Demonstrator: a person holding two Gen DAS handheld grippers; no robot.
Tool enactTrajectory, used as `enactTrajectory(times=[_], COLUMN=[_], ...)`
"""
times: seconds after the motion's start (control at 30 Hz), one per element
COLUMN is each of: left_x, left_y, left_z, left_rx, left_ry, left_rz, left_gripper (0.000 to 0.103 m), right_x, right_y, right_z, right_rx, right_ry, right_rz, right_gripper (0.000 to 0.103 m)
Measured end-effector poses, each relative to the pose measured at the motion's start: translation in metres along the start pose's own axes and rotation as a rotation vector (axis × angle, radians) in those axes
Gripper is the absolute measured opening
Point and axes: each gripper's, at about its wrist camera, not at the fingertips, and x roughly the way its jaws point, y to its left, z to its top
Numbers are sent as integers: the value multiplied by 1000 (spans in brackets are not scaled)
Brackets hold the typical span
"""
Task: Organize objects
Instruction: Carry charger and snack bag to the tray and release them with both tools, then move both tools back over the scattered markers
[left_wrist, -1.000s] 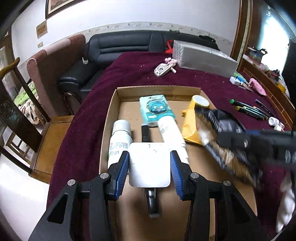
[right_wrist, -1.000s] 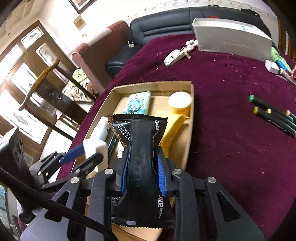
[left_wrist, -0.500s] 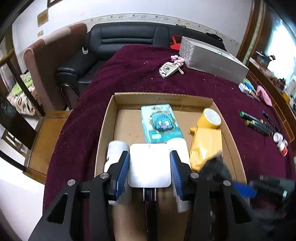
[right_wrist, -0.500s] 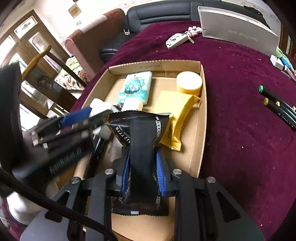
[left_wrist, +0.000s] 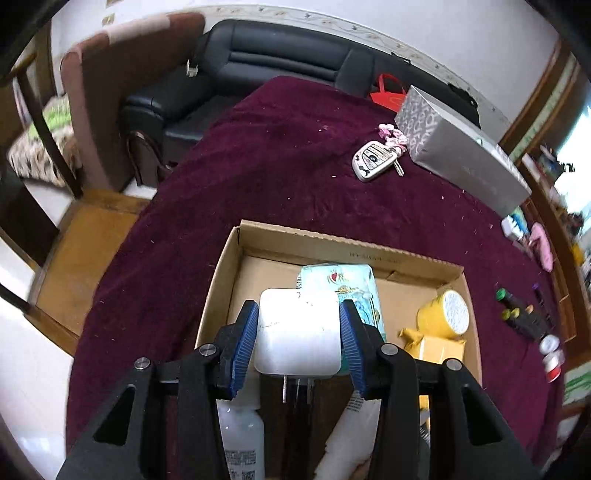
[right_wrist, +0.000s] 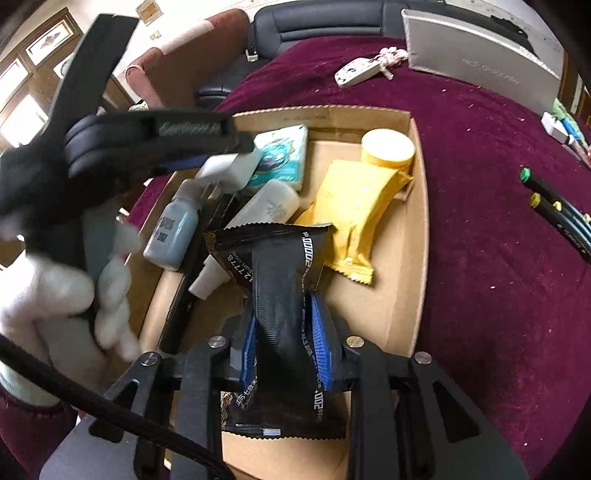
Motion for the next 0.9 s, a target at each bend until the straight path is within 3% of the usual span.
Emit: enactTrajectory(times=[0.1,0.17,0.23,0.43,0.57,0.7,0.83,0.9], left_x=[-3,-11,-24,-68,-109,-159,-220,-239], left_y=[9,13,14,10,-12,-53,-107,-125], left_z=[3,4,3,-7,-24,-48,-86,-102], left_rx=[-52,-66,-72,-67,-4,120,270,293], left_ry=[9,-12,-44,-85,-168,-330,-611,-683], left_rz=[-67,-103,-136,-211,-205,-127,-21,-39], left_gripper=[45,50,57,65,65,65,68,85], right_x=[2,0,-8,-48,-77,-118,-176,-211], right_y=[2,4,4,4,1,-12,-30,-37], right_z=[-2,-2,-4,-15,-29,-45,-68,-83], right_rx=[-8,-16,-23,-26,-15,4,23,18], right_ry=[-6,-10,-31,-137,-210,-317,-489,-604], right_rz=[-12,-6,-11,15,21,-12,-108,-191], right_gripper=[35,49,50,52,53,53,61,70])
